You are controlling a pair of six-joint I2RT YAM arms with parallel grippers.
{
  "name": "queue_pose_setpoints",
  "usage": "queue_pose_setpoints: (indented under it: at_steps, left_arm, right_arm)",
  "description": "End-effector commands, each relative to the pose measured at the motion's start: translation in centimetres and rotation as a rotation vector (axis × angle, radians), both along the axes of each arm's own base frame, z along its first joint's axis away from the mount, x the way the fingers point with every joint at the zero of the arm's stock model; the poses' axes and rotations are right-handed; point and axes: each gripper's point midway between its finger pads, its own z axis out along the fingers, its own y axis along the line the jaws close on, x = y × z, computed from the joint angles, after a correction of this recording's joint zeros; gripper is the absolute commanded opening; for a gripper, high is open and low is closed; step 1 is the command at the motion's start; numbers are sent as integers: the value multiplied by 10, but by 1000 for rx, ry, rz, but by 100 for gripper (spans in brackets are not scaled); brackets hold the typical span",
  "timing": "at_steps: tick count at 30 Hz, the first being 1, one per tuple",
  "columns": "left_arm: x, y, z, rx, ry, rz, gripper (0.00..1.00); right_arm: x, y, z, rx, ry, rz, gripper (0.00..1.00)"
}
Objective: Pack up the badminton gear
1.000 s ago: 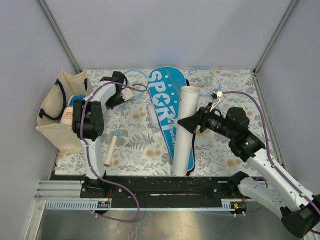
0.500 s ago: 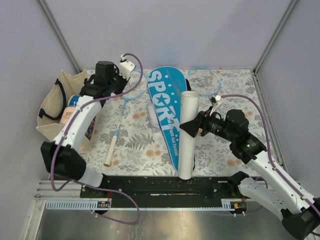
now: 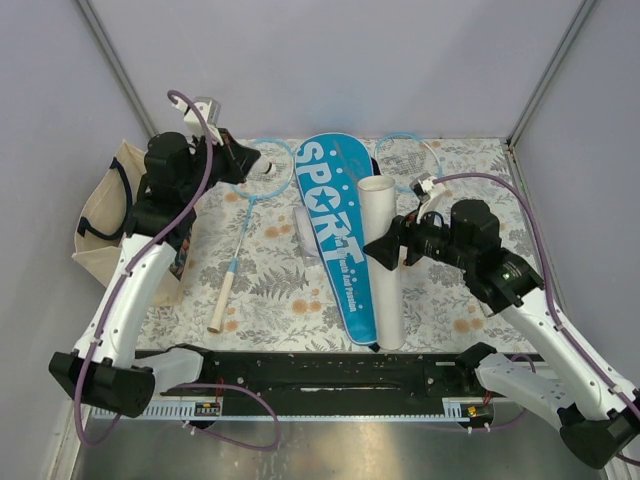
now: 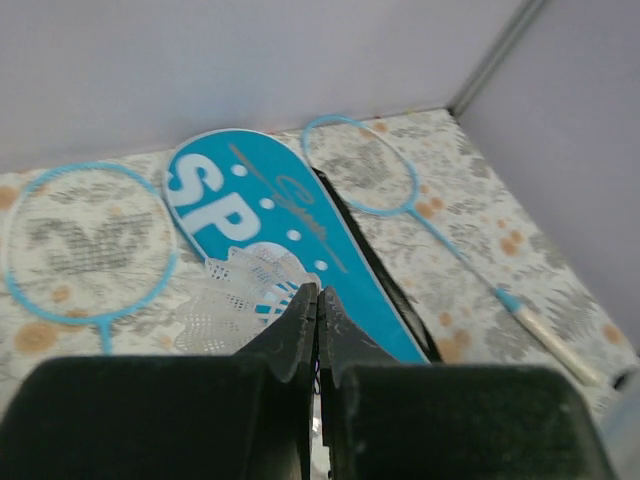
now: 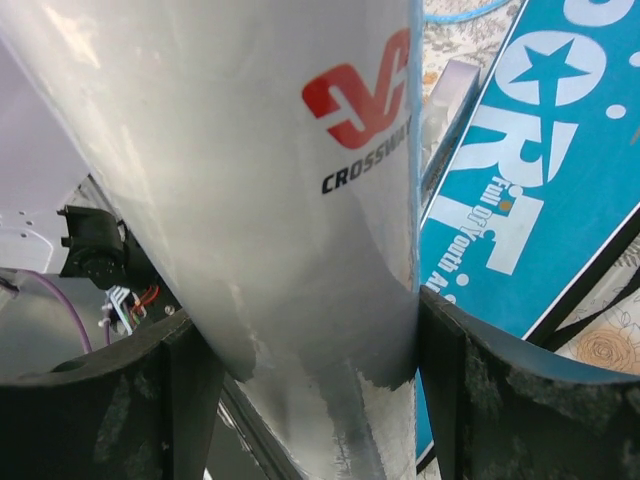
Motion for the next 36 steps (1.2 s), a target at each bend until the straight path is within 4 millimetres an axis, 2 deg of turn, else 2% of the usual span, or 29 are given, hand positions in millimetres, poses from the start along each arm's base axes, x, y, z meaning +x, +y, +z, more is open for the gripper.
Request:
queue_pose_setpoints:
  at_steps: [1, 3, 4, 5, 9, 13, 18, 23, 27, 36]
  left_arm:
    - [-51, -25, 41, -240, -43, -167, 0]
    - [-70, -27, 55, -274, -104, -214, 0]
    - [-76, -28, 52, -273, -113, -236, 0]
    - [-85, -27, 59, -278, -145, -247, 0]
    - [-104, -29, 55, -310, -162, -291, 0]
    - [-128, -43, 53, -361, -146, -426, 0]
    - [-146, -49, 61, -357, -153, -496, 0]
    - [-154, -43, 63, -346, -115, -461, 0]
    - [-161, -44, 64, -350, -91, -467, 0]
    - [-167, -51, 54, -350, -39, -510, 0]
  right_arm:
    - [-10, 9, 9, -46, 7, 115, 52]
    - [-19, 18, 8, -15, 38, 183, 51]
    - [-22, 22, 7, 8, 51, 205, 50]
    - [-24, 25, 8, 29, 62, 224, 49]
    - [-36, 40, 10, 89, 106, 321, 48]
    - [-45, 50, 6, 52, 149, 370, 48]
    - [-54, 61, -7, -50, 205, 396, 48]
    - [-52, 63, -29, -215, 251, 370, 48]
    - [-53, 67, -30, -281, 253, 381, 48]
    - [-69, 90, -24, -260, 232, 462, 48]
